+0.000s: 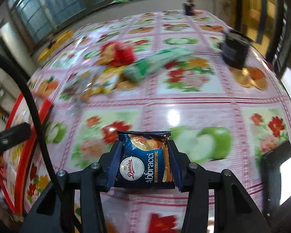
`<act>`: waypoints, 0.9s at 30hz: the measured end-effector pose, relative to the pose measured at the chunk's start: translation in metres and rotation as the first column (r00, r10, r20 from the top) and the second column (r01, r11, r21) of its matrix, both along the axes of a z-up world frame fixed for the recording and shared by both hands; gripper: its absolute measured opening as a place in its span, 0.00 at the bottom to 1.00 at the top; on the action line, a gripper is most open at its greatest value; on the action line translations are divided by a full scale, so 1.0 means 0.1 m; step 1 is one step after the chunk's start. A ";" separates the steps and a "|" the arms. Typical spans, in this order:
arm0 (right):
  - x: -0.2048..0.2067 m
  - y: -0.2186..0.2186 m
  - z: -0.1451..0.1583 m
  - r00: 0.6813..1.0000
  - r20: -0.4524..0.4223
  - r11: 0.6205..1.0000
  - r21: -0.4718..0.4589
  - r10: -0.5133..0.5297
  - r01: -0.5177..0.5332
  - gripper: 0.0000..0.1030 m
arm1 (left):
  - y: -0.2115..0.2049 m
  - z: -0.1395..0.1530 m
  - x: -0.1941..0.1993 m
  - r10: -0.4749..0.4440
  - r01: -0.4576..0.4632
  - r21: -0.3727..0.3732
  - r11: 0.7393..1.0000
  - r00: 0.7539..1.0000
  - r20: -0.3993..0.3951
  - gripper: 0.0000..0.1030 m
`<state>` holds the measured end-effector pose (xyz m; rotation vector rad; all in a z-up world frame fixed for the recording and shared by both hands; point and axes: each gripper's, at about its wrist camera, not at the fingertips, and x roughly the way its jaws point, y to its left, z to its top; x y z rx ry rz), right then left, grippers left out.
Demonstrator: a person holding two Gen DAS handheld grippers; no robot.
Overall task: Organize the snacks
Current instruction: 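Grasp the clear twisted-pastry pack with the left tool while the right grasps the blue Abbracci bag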
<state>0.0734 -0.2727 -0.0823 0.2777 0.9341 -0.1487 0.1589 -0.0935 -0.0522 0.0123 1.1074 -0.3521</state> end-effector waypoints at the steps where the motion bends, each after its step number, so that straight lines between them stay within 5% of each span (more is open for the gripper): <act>1: -0.01 -0.07 0.00 1.000 0.008 1.000 0.011 -0.019 0.018 0.45 | -0.06 -0.05 0.10 -0.002 0.002 0.012 1.000 1.000 -0.017 0.76; 8: -0.08 -0.07 -0.01 0.998 0.062 1.000 0.018 -0.027 0.025 0.46 | -0.45 -0.36 0.65 -0.012 0.017 0.145 0.989 0.999 -0.036 0.70; 13: -0.06 -0.04 0.00 0.998 0.058 1.000 -0.007 -0.003 0.004 0.46 | -0.55 -0.52 0.78 0.002 0.009 0.195 0.981 0.999 -0.052 0.45; 15: -0.06 -0.04 0.00 0.998 0.060 1.000 -0.002 0.001 -0.001 0.44 | -0.54 -0.51 0.75 0.000 0.010 0.201 0.980 0.999 -0.051 0.43; 27: -0.09 0.00 0.00 0.995 0.080 0.998 0.031 0.051 -0.054 0.39 | -0.18 -0.50 -0.39 -0.046 0.059 0.157 0.986 0.996 -0.082 0.38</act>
